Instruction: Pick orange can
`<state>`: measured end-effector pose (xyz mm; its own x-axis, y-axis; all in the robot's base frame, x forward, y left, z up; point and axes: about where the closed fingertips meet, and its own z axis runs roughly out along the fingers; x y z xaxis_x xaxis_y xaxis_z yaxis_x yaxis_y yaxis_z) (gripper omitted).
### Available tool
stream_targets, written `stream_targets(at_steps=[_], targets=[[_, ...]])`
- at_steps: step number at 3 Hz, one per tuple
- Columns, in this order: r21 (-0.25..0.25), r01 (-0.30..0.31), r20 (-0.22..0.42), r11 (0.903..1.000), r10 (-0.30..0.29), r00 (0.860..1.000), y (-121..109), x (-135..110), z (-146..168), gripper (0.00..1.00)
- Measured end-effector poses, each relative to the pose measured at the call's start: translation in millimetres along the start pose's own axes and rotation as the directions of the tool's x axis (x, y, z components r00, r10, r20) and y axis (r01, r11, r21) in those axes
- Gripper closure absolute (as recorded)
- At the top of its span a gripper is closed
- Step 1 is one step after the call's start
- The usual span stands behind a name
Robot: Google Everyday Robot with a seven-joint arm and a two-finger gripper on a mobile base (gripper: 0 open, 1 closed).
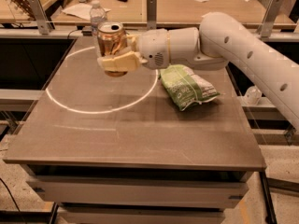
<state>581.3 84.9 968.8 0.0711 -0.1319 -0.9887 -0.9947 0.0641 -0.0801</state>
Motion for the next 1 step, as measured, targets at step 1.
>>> stream_targets(at_steps=[1], targets=[[0.002,-0.001,0.0,1.0,0.001,1.0,-0.3,-0.6,-0.1,1.0]])
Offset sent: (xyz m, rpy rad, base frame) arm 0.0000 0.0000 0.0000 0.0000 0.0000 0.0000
